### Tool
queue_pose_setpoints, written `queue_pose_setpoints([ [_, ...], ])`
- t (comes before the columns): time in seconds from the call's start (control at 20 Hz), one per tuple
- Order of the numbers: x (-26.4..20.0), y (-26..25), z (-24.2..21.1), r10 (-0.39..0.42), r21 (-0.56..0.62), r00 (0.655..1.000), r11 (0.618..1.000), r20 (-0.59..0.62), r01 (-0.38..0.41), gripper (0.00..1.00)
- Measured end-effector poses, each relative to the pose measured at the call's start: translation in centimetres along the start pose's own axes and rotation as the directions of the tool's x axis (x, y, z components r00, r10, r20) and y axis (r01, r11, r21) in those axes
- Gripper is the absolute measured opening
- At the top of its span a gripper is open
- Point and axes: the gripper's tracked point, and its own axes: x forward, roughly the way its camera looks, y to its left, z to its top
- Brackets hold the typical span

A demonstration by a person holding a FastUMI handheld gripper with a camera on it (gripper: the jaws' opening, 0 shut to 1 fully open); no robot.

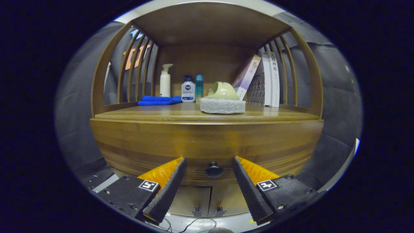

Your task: Pull open the drawer, take out the items inside it, and place them on the countertop above the cabinet.

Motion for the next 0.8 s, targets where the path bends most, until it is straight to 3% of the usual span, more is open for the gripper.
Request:
queue_pose_setpoints([
  [0.35,-1.7,-1.7,-0.5,-0.027,0.007,0.999,1.0,-0.028,0.028,0.98],
  [0.8,-12.5,-5.1,6.5,-0.027,0.047,0.997,0.999,0.075,0.024,0.98],
])
